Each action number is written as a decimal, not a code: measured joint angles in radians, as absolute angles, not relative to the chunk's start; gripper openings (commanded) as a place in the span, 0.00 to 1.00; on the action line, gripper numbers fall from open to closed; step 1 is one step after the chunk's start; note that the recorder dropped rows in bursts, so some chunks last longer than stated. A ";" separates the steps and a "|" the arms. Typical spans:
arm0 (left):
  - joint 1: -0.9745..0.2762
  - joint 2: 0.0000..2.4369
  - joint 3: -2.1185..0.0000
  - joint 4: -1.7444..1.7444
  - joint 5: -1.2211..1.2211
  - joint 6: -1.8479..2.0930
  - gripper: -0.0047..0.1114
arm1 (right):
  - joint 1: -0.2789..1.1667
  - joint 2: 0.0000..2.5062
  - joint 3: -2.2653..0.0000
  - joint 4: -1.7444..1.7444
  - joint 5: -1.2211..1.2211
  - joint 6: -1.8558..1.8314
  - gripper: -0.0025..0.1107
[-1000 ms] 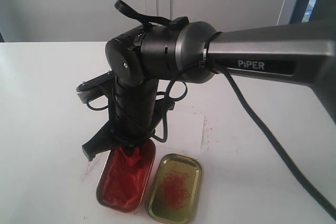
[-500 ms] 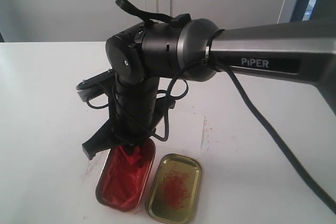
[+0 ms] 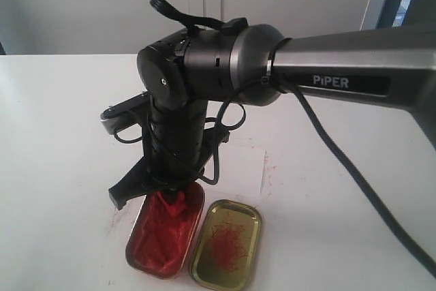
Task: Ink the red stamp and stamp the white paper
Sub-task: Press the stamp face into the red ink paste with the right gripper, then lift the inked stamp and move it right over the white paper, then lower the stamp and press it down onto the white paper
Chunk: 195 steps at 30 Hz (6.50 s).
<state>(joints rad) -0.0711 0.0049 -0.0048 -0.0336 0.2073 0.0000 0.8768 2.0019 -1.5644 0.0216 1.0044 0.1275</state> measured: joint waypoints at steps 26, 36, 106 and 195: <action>-0.071 0.005 -0.005 -0.034 0.207 0.000 0.04 | 0.877 2.002 -1.566 0.007 0.989 0.120 0.02; -0.071 0.005 -0.005 -0.034 0.207 0.000 0.04 | 0.808 2.002 -1.566 -0.008 0.987 0.120 0.02; -0.071 0.005 -0.005 -0.034 0.207 0.000 0.04 | 0.560 2.213 -1.776 0.120 1.106 0.012 0.02; -0.071 0.005 -0.005 -0.034 0.207 0.000 0.04 | 0.548 2.323 -1.821 0.177 1.124 0.016 0.02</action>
